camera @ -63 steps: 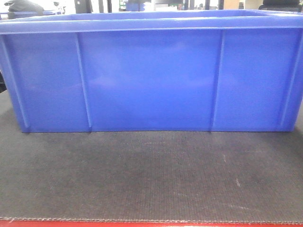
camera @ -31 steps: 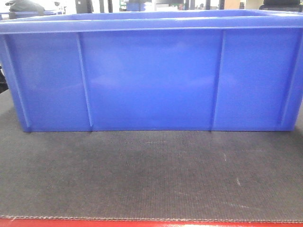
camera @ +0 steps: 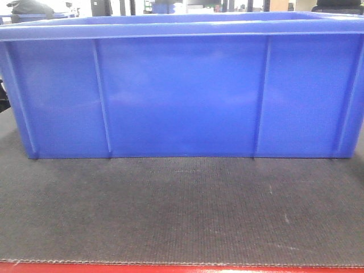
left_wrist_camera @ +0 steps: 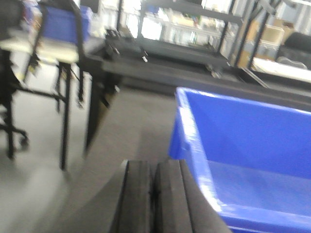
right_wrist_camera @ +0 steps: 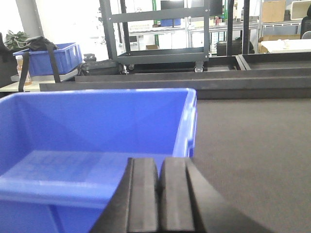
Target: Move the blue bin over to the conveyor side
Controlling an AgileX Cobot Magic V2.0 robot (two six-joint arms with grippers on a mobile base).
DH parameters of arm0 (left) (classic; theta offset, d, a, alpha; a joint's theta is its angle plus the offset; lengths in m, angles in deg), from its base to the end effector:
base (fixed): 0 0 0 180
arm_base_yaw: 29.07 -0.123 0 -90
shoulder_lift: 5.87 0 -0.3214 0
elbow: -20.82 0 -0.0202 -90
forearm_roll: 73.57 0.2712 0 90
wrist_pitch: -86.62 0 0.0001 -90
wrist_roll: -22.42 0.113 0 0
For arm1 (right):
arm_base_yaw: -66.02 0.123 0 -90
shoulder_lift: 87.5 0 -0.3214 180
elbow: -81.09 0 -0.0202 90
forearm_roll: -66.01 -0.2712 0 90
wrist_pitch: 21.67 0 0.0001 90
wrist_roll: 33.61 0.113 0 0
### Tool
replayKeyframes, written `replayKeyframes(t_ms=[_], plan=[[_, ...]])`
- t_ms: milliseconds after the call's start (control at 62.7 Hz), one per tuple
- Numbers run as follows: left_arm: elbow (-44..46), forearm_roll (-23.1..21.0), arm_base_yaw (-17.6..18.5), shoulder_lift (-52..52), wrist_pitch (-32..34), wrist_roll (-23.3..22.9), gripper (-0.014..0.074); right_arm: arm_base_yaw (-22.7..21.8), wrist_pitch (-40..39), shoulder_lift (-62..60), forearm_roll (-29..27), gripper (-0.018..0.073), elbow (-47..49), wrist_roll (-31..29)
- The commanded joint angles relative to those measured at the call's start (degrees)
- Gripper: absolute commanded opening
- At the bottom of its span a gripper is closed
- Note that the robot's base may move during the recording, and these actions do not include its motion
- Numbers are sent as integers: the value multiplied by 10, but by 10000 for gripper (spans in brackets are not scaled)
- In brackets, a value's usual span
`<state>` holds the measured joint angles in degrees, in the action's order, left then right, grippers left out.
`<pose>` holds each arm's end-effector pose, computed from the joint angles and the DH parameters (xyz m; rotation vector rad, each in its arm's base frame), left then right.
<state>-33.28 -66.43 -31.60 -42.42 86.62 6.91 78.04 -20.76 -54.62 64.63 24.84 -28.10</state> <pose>0.1261 0.0056 0.3301 -0.1503 1.5755 -0.0797 0.1114 0.0238 0.3216 -0.0709 1.5758 0.2592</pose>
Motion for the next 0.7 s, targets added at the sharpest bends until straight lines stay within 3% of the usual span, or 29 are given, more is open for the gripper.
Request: replayKeyframes(t_ms=[0, 207, 399, 686], plan=[[-21, 19, -12, 40, 15, -2, 4, 0, -20, -13, 6, -90, -26, 1], [-79, 37, -11, 129, 6, -2, 4, 0, -33, -30, 6, -90, -48, 1], [-85, 37, -11, 187, -64, -2, 4, 0, 3, -82, 6, -90, -48, 1], [-85, 37, -11, 212, -66, -2, 4, 0, 32, -154, 6, -90, -48, 1]])
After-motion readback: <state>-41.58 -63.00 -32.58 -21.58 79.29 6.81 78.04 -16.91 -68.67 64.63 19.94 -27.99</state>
